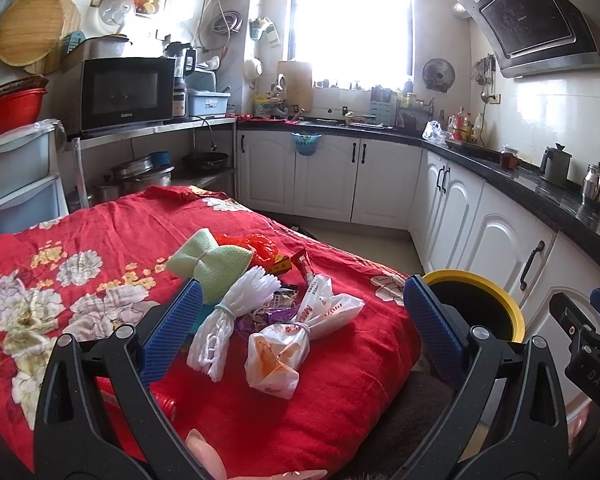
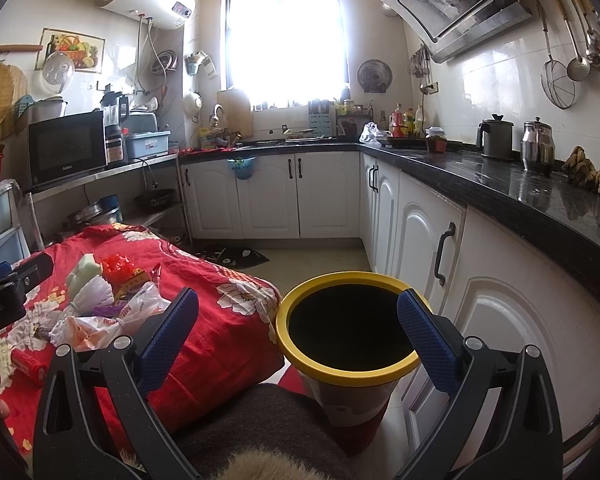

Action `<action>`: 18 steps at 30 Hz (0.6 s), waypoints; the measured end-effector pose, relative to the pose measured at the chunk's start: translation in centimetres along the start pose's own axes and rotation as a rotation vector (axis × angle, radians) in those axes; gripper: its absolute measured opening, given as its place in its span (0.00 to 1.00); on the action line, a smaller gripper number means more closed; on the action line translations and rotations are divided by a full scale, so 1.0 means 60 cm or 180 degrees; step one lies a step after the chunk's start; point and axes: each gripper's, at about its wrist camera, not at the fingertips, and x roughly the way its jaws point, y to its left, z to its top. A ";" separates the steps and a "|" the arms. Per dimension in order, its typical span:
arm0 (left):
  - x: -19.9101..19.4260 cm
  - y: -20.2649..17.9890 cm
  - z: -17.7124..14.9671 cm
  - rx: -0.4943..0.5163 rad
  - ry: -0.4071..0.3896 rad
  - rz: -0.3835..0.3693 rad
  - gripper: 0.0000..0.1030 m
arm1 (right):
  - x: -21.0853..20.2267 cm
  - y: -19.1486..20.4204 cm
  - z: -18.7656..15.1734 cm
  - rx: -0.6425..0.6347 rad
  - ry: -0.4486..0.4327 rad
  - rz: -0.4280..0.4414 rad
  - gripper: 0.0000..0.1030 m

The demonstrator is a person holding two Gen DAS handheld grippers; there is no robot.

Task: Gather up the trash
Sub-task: 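Grasp the red cylinder with the left gripper while the right grasps the white plastic bag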

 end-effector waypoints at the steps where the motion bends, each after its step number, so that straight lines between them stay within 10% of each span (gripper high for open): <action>1: -0.001 -0.004 -0.001 0.0004 0.0001 -0.0004 0.90 | 0.000 0.001 0.000 -0.0003 0.0002 0.0005 0.94; 18: 0.003 0.029 0.001 -0.0090 0.0027 0.0230 0.90 | 0.008 0.031 0.020 -0.0093 -0.0018 0.0218 0.94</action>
